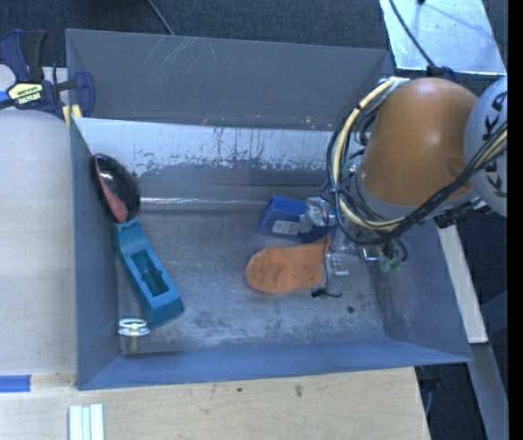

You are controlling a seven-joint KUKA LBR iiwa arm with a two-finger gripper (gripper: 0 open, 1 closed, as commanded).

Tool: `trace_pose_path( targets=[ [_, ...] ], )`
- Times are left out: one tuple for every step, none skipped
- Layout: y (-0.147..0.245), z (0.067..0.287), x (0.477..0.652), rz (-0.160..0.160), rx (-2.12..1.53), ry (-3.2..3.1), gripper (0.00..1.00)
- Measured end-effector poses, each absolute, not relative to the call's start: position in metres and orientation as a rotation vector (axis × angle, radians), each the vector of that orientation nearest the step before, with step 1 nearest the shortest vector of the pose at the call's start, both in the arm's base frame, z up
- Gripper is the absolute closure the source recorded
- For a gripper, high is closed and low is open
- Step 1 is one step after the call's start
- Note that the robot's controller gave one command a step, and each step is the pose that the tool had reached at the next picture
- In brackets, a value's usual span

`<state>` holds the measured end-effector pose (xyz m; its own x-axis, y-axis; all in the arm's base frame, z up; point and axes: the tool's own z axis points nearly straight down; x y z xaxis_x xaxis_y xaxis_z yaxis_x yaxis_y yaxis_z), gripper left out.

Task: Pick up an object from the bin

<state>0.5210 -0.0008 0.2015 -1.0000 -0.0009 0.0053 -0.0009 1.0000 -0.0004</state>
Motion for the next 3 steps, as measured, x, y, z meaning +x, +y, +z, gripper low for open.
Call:
trace_pose_path(
  targets=[
    [-0.001,0.206,0.522,0.001,0.001,-3.145,0.0],
    [0.001,0.164,0.53,0.001,0.102,-3.149,0.0],
    [-0.001,0.133,0.529,0.0,-0.152,-3.138,0.0]
  ],
)
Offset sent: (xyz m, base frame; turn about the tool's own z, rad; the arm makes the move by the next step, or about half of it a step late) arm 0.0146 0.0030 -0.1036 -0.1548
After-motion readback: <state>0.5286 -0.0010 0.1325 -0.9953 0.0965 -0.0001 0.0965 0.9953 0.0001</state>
